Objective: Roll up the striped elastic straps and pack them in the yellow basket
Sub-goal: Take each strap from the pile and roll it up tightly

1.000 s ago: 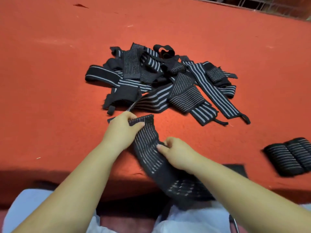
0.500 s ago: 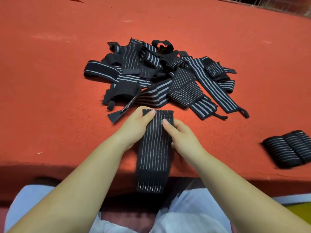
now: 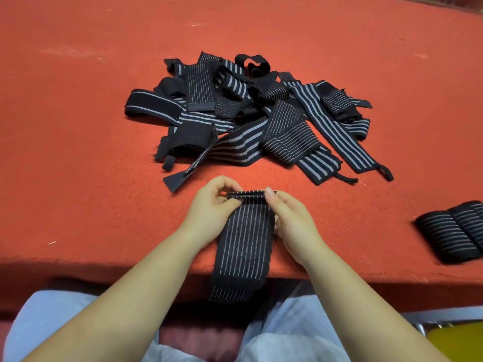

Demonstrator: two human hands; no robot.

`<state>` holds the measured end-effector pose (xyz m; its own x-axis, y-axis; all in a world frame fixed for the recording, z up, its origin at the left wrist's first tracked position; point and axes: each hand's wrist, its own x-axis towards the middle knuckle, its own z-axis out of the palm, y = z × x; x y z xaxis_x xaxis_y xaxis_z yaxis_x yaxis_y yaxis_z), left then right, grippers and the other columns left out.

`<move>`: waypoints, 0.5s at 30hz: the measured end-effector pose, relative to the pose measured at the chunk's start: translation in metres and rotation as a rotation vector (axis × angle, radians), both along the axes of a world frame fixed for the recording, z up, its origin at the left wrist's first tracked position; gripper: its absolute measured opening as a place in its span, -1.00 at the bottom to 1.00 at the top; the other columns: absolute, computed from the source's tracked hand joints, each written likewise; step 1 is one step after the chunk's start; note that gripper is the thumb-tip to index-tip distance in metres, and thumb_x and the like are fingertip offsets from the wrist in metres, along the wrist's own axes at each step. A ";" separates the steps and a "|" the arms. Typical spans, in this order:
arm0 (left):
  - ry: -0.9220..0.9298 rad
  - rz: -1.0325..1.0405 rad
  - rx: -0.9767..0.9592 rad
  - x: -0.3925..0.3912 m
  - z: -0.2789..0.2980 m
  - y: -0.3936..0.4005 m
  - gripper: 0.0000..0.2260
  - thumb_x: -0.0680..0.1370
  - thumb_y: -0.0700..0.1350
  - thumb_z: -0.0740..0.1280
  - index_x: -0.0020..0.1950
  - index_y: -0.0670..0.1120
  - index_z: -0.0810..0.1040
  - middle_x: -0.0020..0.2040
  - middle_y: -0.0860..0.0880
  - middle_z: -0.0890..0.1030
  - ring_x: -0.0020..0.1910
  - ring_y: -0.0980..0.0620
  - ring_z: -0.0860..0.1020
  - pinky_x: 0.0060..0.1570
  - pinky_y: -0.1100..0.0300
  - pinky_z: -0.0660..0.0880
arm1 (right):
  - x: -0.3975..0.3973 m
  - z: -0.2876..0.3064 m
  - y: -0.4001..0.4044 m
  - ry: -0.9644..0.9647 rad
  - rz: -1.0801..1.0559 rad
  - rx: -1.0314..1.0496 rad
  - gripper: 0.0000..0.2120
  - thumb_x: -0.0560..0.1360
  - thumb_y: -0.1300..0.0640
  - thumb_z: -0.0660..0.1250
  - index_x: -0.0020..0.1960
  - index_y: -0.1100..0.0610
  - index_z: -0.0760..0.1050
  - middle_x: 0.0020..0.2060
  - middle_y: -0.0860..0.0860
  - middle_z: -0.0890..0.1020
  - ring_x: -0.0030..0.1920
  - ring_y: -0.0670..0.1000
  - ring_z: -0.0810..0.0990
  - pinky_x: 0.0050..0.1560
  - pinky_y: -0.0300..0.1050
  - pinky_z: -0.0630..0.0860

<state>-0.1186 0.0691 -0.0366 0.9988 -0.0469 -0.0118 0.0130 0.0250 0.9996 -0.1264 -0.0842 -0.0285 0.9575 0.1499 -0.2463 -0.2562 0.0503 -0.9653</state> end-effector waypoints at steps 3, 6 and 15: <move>0.002 -0.017 -0.006 0.000 -0.003 0.000 -0.74 0.48 -0.43 0.27 -0.18 -0.06 0.49 -0.24 -0.08 0.59 -0.27 -0.01 0.53 -0.25 0.16 0.46 | 0.001 -0.002 0.002 0.006 -0.045 0.000 -0.84 0.55 0.05 0.28 -0.08 0.12 0.57 -0.28 0.05 0.63 -0.28 -0.01 0.58 -0.23 -0.12 0.49; 0.010 -0.045 -0.052 -0.001 -0.002 0.003 -0.74 0.48 -0.43 0.29 -0.16 -0.06 0.51 -0.24 0.00 0.61 -0.26 0.09 0.55 -0.23 0.26 0.49 | 0.002 -0.003 0.000 0.020 -0.057 0.063 -0.89 0.54 0.19 0.28 -0.03 0.09 0.59 -0.20 0.09 0.63 -0.24 0.02 0.58 -0.18 -0.08 0.49; 0.081 -0.088 -0.162 0.003 0.003 0.006 -0.80 0.47 -0.41 0.31 -0.13 -0.10 0.52 -0.14 -0.05 0.62 -0.31 0.21 0.59 -0.34 0.40 0.47 | -0.003 -0.003 -0.007 -0.055 0.017 0.160 -0.76 0.49 0.31 0.30 0.14 0.13 0.50 -0.18 0.01 0.68 -0.22 -0.07 0.64 -0.24 -0.26 0.55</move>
